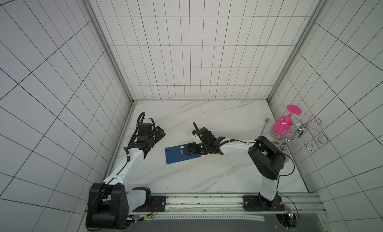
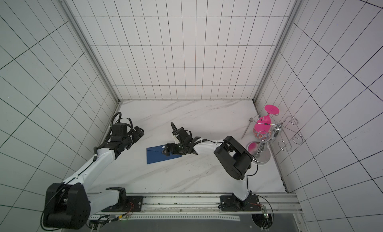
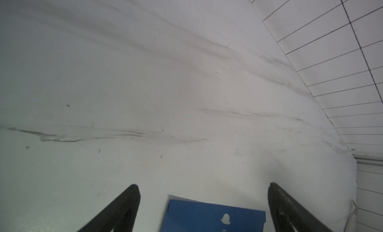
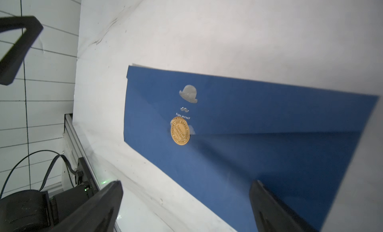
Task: Open the envelope
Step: Move the envelope to the center of the board, then pick up the envelope from the center of the board.
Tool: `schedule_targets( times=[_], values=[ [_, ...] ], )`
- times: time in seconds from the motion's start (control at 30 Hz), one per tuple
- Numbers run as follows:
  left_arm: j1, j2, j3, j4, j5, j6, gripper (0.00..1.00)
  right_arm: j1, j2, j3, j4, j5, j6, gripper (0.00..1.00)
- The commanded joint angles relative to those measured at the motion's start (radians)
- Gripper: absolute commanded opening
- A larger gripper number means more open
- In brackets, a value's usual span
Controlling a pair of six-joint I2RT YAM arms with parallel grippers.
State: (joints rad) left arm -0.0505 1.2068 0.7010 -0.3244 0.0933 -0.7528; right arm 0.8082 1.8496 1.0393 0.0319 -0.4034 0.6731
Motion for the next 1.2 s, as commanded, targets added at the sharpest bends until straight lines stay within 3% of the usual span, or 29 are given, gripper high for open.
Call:
schedule_targets(
  times=[0.0,0.17,0.3,0.53,0.7,0.9,1.17],
  values=[
    [-0.036,0.042,0.02,0.054,0.096,0.034,0.97,-0.073,-0.053,-0.137,-0.056,0.04,0.007,0.99],
    [-0.14,0.093,0.04,0.059,0.054,0.072,0.95,-0.192,-0.181,-0.284,-0.075,0.055,-0.05,0.99],
    [-0.183,0.147,0.055,0.04,0.093,0.085,0.95,-0.246,-0.223,-0.336,-0.085,0.055,-0.074,0.99],
    [-0.27,0.166,0.022,0.0,0.123,0.094,0.95,-0.256,-0.337,-0.332,-0.095,0.043,-0.053,0.99],
    [-0.319,0.128,-0.058,0.036,0.146,0.053,0.95,-0.287,-0.458,-0.259,-0.24,0.104,-0.116,0.98],
    [-0.38,0.162,-0.068,0.077,0.172,0.037,0.95,-0.389,-0.409,-0.269,-0.259,0.057,-0.163,0.99],
    [-0.436,0.229,-0.085,0.127,0.226,-0.004,0.95,-0.392,-0.326,-0.297,-0.181,-0.008,-0.146,0.99]
  ],
)
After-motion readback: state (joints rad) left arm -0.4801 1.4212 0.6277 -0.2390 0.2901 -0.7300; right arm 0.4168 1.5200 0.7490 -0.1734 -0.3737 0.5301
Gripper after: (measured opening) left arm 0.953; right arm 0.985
